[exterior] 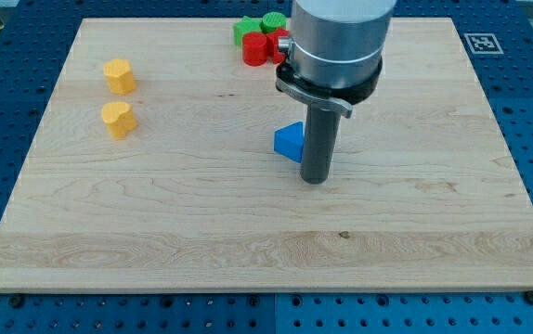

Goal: Drive yellow heart into the top of blue blocks

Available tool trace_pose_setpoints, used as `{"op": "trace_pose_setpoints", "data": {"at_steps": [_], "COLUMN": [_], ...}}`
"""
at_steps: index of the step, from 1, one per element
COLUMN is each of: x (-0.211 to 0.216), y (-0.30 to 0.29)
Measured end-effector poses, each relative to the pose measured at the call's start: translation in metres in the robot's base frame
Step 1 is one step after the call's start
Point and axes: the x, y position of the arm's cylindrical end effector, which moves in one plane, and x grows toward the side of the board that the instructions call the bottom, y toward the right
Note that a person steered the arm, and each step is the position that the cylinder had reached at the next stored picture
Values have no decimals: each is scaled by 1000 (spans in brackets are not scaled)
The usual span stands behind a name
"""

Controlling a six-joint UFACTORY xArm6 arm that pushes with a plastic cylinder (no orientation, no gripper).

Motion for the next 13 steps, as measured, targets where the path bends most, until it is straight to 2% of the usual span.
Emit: {"op": "trace_pose_setpoints", "data": {"at_steps": [1, 2, 3, 4, 6, 7, 9, 10, 13], "x": [-14, 5, 60, 72, 69, 33, -34, -69, -72], "y": [0, 0, -9, -70, -229, -284, -342, -331, -159]}}
